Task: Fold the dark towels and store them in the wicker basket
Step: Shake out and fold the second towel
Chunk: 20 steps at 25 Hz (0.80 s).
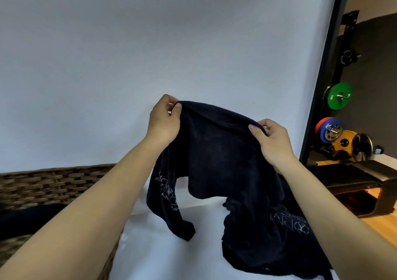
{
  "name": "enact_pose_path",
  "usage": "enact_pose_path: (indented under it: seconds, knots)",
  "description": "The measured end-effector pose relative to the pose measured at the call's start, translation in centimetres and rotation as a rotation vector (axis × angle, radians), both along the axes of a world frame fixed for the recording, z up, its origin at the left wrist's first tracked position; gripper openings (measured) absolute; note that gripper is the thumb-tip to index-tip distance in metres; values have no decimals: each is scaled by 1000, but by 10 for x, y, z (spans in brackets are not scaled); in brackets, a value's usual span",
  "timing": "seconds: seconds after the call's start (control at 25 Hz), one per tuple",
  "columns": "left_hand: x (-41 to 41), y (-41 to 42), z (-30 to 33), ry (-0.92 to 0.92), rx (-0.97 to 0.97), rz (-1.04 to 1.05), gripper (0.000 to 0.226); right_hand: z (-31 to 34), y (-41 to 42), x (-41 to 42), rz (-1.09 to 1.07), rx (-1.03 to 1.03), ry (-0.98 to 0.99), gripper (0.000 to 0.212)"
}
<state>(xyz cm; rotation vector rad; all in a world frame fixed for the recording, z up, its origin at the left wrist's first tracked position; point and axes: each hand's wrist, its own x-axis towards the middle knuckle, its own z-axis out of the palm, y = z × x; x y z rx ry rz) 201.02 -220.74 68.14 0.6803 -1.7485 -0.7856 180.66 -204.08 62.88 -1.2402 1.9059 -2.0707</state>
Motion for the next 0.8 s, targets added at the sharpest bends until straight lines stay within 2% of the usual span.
enact_pose_path:
  seconds: [0.12, 0.28, 0.44, 0.52, 0.6, 0.68, 0.76, 0.8]
  knots:
    - [19, -6, -14, -105, 98, -16, 14, -6, -8, 17, 11, 41, -23, 20]
    - [39, -6, -37, -397, 211, -34, 29, -14, -18, 33, 15, 75, -69, 24]
    - [52, -9, -55, -469, 341, -185, 32, -30, -25, 35, 44, 142, -144, 27]
    - [60, -12, -60, -482, 315, -207, 26, -37, -24, 34, 63, 185, -163, 27]
    - [65, -15, -63, -540, 179, -165, 21, -40, -22, 33, 62, 201, -160, 26]
    - [68, -18, -61, -666, 130, -187, 16, -39, -20, 33, 54, 189, -140, 25]
    - [71, -18, -56, -851, 157, -235, 12, -34, -17, 32, 42, 163, -107, 24]
    - [72, -17, -53, -887, 175, -260, 12, -31, -15, 30, 32, 148, -91, 24]
